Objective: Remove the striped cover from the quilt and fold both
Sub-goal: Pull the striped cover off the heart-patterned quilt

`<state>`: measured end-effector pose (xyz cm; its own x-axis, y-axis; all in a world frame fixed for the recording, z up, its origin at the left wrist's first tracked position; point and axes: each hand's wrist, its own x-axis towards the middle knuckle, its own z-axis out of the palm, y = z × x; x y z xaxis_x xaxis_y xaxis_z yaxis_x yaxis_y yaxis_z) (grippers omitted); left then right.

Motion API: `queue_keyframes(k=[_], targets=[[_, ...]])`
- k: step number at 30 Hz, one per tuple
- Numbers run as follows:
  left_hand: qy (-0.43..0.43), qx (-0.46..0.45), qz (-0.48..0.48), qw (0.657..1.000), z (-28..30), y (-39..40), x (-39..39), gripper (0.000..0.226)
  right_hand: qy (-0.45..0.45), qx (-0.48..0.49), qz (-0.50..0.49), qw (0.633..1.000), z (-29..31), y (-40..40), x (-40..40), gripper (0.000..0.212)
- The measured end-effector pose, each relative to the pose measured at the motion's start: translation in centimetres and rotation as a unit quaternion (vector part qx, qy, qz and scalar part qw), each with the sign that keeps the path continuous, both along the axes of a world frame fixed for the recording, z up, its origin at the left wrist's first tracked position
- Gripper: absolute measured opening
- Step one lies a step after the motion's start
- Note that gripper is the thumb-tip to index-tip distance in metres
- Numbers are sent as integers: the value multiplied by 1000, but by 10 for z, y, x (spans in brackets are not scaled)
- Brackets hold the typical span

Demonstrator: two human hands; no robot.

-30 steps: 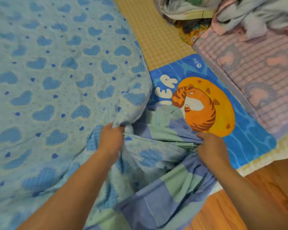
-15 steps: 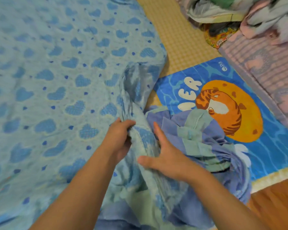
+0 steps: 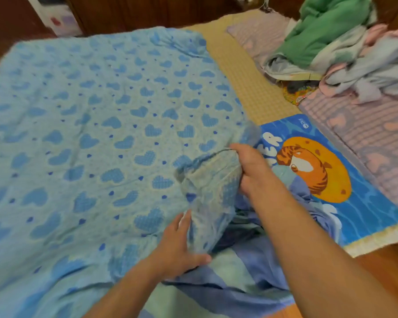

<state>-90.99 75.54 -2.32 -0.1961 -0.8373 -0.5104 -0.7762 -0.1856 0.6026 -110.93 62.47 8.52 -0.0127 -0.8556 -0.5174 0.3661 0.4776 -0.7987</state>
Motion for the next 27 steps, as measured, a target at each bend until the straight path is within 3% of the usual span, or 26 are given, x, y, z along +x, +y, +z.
queue_keyframes(k=[2, 3, 4, 6, 7, 9, 13, 15, 19, 21, 24, 25, 27], targets=[[33, -123, 113, 985, 6, -1, -5, 54, 50, -126, 31, 990, 35, -5, 2, 29], [27, -170, 145, 974, 8, -3, -10, 33, 148, -111, -13, 983, 32, -4, -19, 31], [13, -183, 140, 973, 10, -4, -17, 26, 248, -56, -80, 964, 18, -2, -50, 32], [-54, -179, 2, 982, 8, -5, -41, 26, 427, 144, -96, 887, -37, 16, -111, 34], [-73, -172, -58, 981, 4, -5, -56, 25, 459, 195, -109, 860, -67, 24, -137, 35], [-63, -128, -101, 985, -8, -2, -75, 20, 403, 239, -142, 872, -105, 31, -167, 39], [-46, -79, -38, 995, -56, 8, -72, 23, 422, 209, -124, 873, -152, 31, -196, 42], [-108, -83, -44, 990, -79, 20, -77, 41, 445, 199, -119, 865, -172, 37, -209, 40], [-260, -15, -86, 962, -103, 59, -97, 81, 408, 181, -92, 890, -191, 56, -227, 39], [-308, -36, -57, 949, -98, 71, -94, 71, 397, 182, -56, 898, -192, 62, -227, 42], [-332, -149, -13, 931, -83, 76, -88, 33, 390, 222, -27, 893, -186, 54, -227, 45], [-320, -147, -3, 936, -76, 72, -86, 24, 347, 227, -52, 908, -177, 46, -221, 44], [-248, -133, 97, 955, -61, 57, -87, 22, 141, 195, -134, 961, -150, 23, -203, 38]])
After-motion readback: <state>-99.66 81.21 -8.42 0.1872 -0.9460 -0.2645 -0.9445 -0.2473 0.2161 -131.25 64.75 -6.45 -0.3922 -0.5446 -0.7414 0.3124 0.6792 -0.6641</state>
